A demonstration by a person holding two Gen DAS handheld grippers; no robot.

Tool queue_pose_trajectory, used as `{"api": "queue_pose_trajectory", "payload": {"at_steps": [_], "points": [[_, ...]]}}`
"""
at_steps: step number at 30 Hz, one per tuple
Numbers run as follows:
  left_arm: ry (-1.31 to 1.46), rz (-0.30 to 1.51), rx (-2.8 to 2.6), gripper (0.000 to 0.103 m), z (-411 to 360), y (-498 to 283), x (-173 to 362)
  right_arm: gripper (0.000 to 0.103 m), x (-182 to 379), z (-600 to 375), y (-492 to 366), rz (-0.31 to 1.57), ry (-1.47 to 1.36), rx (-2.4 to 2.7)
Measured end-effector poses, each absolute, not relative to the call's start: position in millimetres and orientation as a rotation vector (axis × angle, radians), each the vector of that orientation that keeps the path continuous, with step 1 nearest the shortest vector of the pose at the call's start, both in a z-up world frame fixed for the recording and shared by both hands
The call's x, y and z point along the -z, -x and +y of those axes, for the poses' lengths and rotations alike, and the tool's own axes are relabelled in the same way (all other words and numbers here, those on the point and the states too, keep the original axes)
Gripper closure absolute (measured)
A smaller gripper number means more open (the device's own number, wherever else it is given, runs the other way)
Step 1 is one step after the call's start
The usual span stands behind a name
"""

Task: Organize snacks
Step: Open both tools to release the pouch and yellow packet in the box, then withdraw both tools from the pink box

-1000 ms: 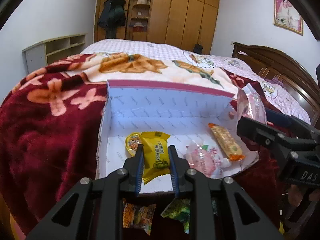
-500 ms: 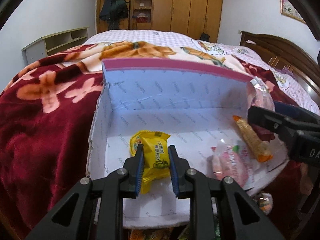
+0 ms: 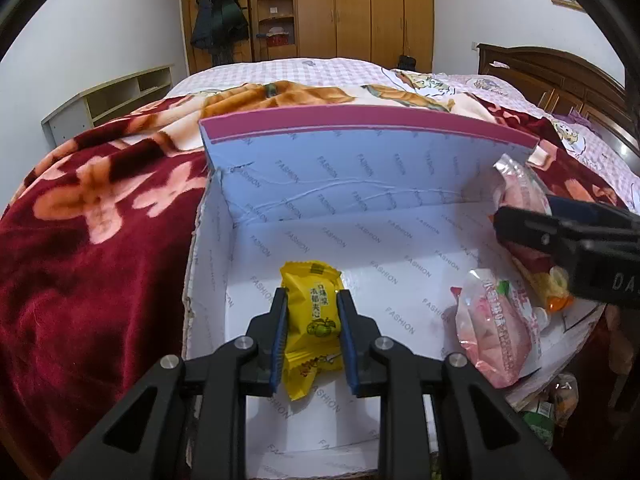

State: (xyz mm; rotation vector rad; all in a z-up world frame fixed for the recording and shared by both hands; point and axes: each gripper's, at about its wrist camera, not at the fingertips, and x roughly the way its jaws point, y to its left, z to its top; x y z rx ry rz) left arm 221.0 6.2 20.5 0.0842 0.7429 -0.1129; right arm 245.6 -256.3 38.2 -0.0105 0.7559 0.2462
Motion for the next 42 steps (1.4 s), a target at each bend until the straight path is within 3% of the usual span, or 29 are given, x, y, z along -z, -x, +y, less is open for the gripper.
{"api": "queue_pose_trajectory", "payload": {"at_steps": [6,10,13,42], "points": [[-0.088,0.741,0.11,0.078,7,-221,-21,0.012,-41,-256,-243,0.759,0.014,-0.269],[-0.117,0.74,0.119,0.064,3,-220,-19,0.011,-45,-257,-242,0.746,0.008,-0.26],[-0.123,0.745,0.118,0.055,0,-219,-17,0.001,-49,-257,-241,0.731,-0.003,-0.27],[-0.079,0.693,0.143,0.055,-2,-174,-58,0.001,-76,-263,-177,0.649,-0.032,-0.344]]}}
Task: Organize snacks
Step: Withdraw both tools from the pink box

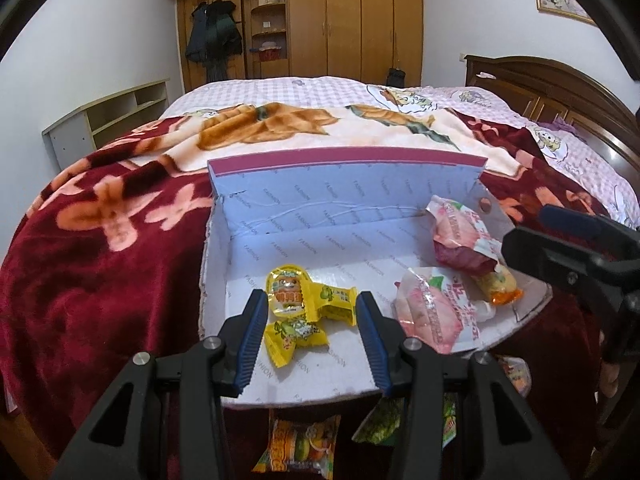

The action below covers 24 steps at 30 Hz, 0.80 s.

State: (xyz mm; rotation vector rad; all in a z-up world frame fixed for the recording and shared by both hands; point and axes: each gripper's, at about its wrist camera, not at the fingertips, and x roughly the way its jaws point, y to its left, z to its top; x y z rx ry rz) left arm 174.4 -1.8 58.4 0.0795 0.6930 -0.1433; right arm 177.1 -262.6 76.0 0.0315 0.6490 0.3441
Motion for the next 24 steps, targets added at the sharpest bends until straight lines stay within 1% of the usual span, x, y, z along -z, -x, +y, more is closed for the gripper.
{"api": "queue_pose_trajectory", "payload": {"at_steps": [12,24], "points": [[-0.048,0.705,0.127,0.055,15,-142,-58,0.001,-75,-267,-140,0.648,-0.059,-0.341],[0.002,0.772,0.103,0.055,37,-117,-31,0.001,-62,-275,-108,0.669,-0.068,-0.321]]}}
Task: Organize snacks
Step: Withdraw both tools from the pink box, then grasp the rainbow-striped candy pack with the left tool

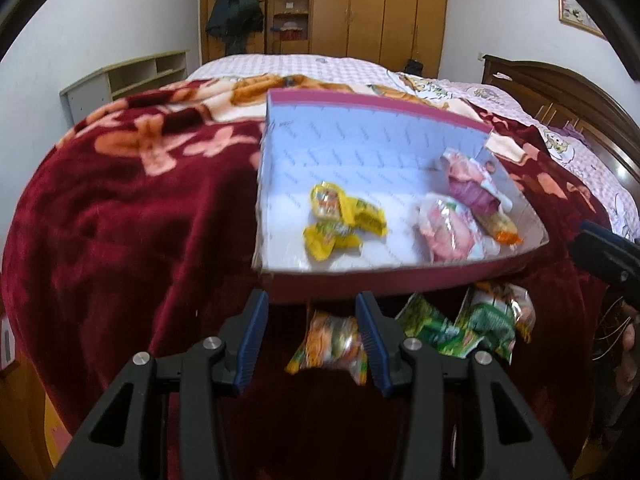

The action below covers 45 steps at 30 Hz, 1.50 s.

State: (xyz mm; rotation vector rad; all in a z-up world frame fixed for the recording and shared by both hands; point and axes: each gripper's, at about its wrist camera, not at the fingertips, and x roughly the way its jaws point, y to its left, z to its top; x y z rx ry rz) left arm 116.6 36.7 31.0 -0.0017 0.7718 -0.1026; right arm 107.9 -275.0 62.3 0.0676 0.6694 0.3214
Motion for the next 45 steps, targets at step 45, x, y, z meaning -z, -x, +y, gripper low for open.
{"api": "queue_pose_trajectory", "payload": {"at_steps": [45], "points": [[-0.106,0.826,0.122,0.044,9,-133,21,0.001,-10,-274,-66,0.786,-0.088,-0.296]]}}
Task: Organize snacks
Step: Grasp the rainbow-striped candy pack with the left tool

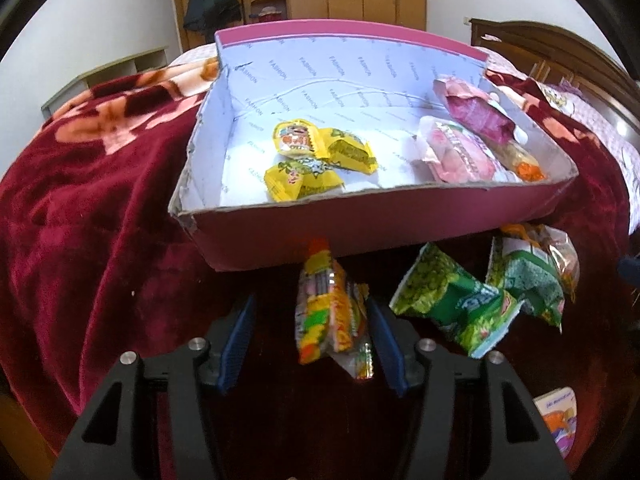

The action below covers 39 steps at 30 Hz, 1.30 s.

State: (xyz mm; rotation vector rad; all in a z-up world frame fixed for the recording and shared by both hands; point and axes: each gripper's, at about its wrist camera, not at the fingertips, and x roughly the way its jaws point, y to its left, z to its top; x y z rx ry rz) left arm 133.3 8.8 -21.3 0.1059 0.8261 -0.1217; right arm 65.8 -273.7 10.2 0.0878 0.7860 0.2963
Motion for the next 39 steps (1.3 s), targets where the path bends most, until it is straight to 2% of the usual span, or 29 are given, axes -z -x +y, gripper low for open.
{"api": "queue_pose_trajectory", "payload": {"at_steps": [2,3,4,27,33,39], "points": [[-0.096,0.824,0.121,0.05,10,-133,21,0.001,-9,-273,-65,0.791,-0.09,-0.3],[-0.094,0.818,0.121,0.061,11,-132,20,0.001,-9,-272,-65,0.794,-0.092,-0.301],[-0.093,0.815,0.128,0.067,12,-131,20,0.001,-8,-271,-65,0.796,-0.093,-0.303],[0.058,0.791,0.15,0.068,48,-85,15,0.001,14,-236,-47,0.858,-0.053,-0.338],[0.073,0.789,0.157,0.068,50,-83,17,0.006,25,-221,-42,0.872,-0.026,-0.354],[0.095,0.788,0.163,0.068,52,-81,19,0.006,37,-217,-39,0.854,-0.041,-0.333]]}}
